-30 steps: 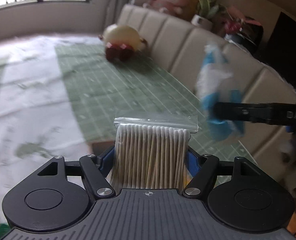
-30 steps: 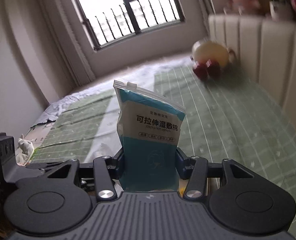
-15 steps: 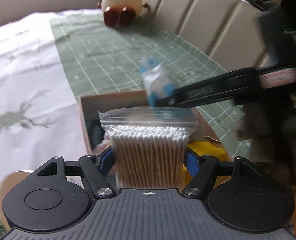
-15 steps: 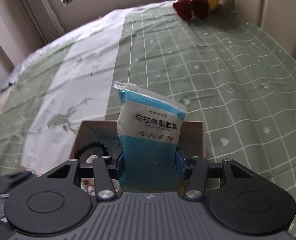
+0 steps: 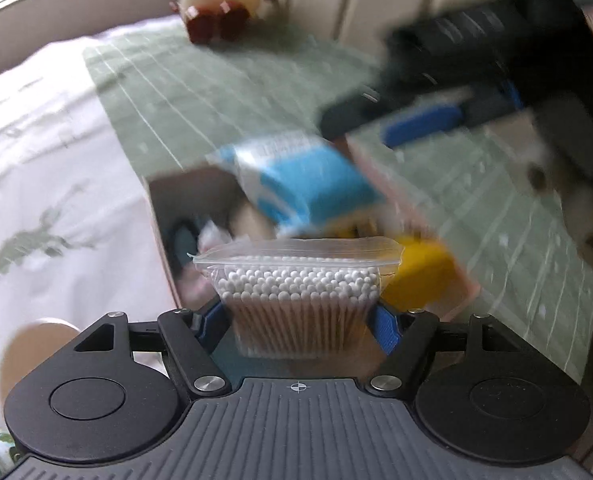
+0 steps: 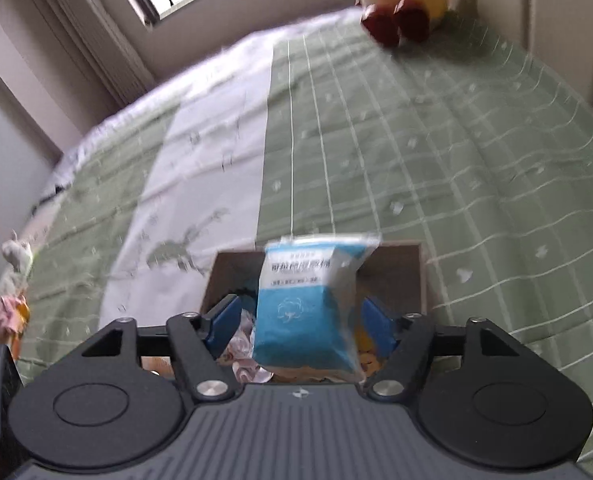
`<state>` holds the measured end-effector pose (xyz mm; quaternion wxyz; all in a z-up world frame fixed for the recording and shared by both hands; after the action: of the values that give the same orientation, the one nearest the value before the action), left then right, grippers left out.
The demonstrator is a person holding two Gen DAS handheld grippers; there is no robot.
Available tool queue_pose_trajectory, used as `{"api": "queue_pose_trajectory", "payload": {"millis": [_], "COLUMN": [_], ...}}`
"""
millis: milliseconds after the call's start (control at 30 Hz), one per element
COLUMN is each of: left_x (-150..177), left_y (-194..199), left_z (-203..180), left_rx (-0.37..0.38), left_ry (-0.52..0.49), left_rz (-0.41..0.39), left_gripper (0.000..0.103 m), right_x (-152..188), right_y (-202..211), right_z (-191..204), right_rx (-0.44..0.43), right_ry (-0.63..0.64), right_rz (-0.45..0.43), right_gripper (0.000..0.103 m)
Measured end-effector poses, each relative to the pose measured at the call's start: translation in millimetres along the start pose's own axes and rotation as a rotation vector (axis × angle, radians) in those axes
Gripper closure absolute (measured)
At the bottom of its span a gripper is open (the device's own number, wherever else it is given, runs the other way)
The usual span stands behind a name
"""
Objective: Organize soft objects
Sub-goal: 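Lower the swabs into the pink box with the left gripper while the right drops the blue bag there, then grasp the pink Kleenex tissue pack with the left gripper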
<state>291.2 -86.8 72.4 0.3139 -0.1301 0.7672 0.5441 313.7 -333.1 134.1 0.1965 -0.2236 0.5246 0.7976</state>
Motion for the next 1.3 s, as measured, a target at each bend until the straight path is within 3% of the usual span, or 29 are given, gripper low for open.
{"api": "queue_pose_trajectory", "payload": {"millis": [100,233,300,367,433,467,533,600,667,700,800,967,1100,1200,1300], "left_x": [-7,-1,-1,-8,-16,-22,-25,-23,-20,-19,-22,-23,14,57,106], "left_y": [22,7,3,16,25,25,16,15,26,33,38,53,92,141,182], "left_z": [5,-6,-1,15,23,21,8,-4,-20,-26,-37,-20,5,35,81], "left_rx": [0.007,-0.015,0.006,0.105,0.127,0.092,0.001,-0.018,-0.015,-0.030,-0.057,-0.014,0.016,-0.025,-0.129], "left_ry": [0.034,-0.067,0.001,0.177,0.267,0.236,0.092,-0.029,-0.174,-0.228,-0.265,-0.081,0.021,0.130,0.312], "left_rz": [-0.067,0.129,0.134,0.034,-0.032,-0.013,0.101,0.120,0.034,-0.049,-0.190,-0.268,-0.312,-0.382,-0.444], "left_gripper": [0.026,0.026,0.026,0.026,0.026,0.026,0.027,0.029,0.030,0.031,0.031,0.031,0.031,0.031,0.031], "right_x": [2,7,11,17,21,22,24,24,24,24,28,50,75,97,121], "right_y": [6,5,9,18,28,32,43,53,59,61,63,74,73,69,62], "right_z": [-1,8,16,25,32,34,37,36,34,33,29,22,32,60,98], "right_rx": [0.032,0.073,0.078,0.082,0.106,0.123,0.143,0.150,0.158,0.162,0.177,0.186,0.187,0.186,0.084], "right_ry": [0.000,0.011,0.031,0.067,0.110,0.129,0.149,0.144,0.134,0.129,0.128,0.169,0.239,0.315,0.326], "right_rz": [-0.033,-0.046,-0.060,-0.075,-0.090,-0.099,-0.128,-0.164,-0.185,-0.192,-0.200,-0.230,-0.261,-0.335,-0.396], "right_gripper": [0.032,0.032,0.032,0.032,0.032,0.032,0.032,0.032,0.032,0.032,0.032,0.032,0.032,0.032,0.026]}}
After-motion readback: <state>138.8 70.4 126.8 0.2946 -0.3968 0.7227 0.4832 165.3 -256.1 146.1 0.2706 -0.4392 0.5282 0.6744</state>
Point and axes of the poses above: each gripper's, at about its wrist camera, not at the fingertips, and y roughly against the way its jaws point, z to its left, x to its underside, the point moved 3 cm from there along -y, roughly the way its jaws point, and after that the axes turned 5 degrees about y, right-handed, at the moved point
